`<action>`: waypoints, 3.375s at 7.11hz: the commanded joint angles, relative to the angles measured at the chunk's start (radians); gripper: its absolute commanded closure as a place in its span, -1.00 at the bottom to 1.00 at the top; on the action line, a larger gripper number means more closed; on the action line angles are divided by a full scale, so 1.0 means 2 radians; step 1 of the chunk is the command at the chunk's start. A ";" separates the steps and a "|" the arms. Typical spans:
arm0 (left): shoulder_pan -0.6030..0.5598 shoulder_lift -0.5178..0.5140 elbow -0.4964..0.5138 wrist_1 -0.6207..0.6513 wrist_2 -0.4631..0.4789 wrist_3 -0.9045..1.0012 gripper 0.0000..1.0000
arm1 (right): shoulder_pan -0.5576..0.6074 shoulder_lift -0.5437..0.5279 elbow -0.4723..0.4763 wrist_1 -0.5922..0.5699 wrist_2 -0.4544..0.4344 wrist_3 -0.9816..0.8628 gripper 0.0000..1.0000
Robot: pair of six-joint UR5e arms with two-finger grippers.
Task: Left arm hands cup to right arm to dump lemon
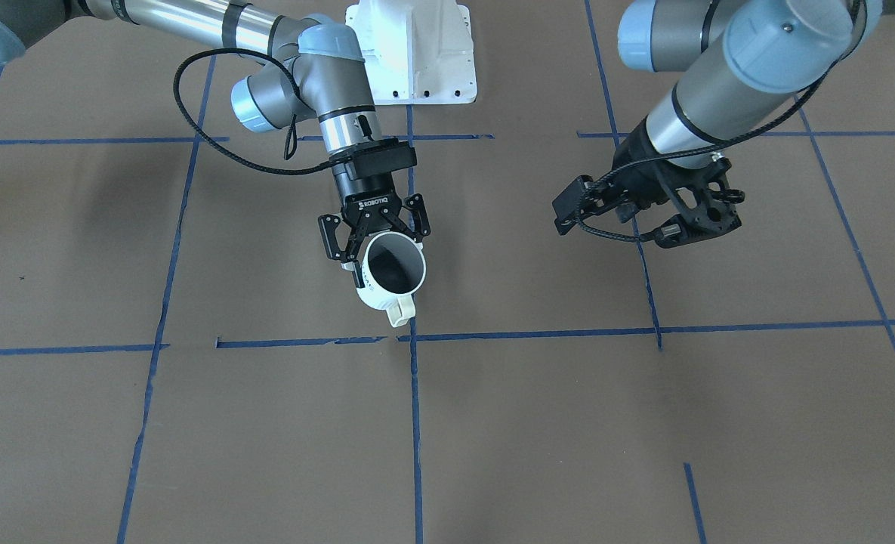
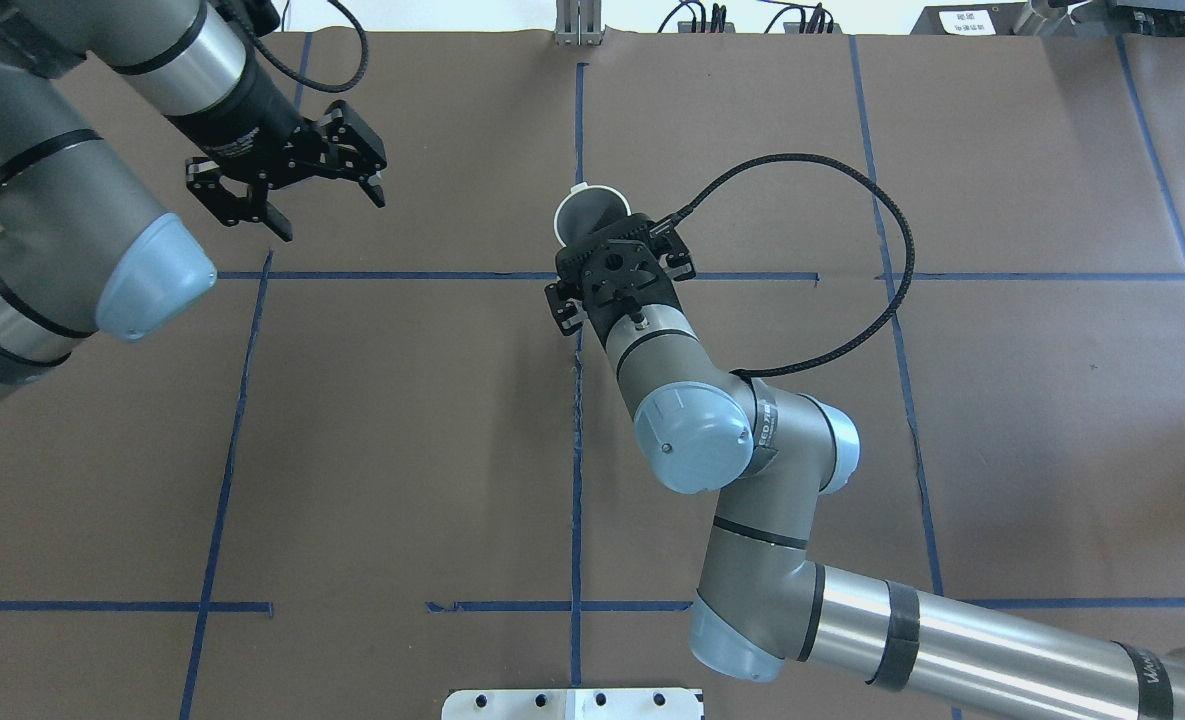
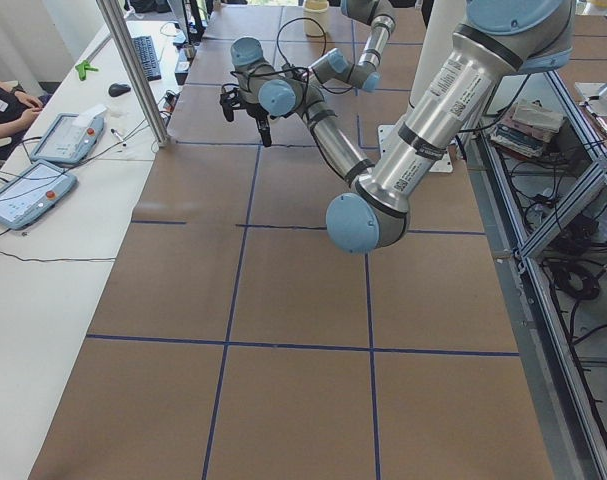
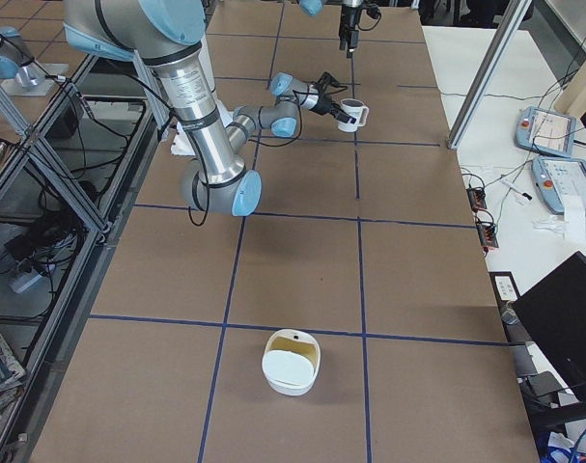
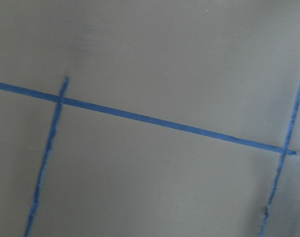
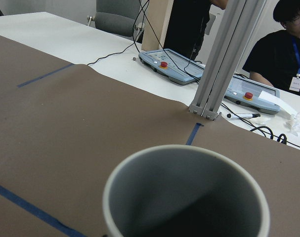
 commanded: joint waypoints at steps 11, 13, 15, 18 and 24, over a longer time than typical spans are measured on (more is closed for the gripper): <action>0.090 -0.139 0.167 -0.038 0.063 -0.068 -0.52 | -0.013 0.013 -0.005 -0.004 -0.007 -0.004 0.13; 0.090 -0.139 0.163 -0.038 0.062 -0.071 -0.27 | -0.013 0.012 -0.005 -0.004 -0.007 -0.004 0.13; 0.090 -0.139 0.163 -0.041 0.062 -0.071 -0.14 | -0.014 0.011 -0.005 -0.004 -0.007 -0.005 0.13; 0.091 -0.132 0.163 -0.059 0.062 -0.089 0.33 | -0.014 0.012 -0.005 -0.003 -0.007 -0.005 0.12; 0.095 -0.134 0.162 -0.059 0.062 -0.090 0.33 | -0.014 0.012 -0.005 -0.003 -0.007 -0.005 0.12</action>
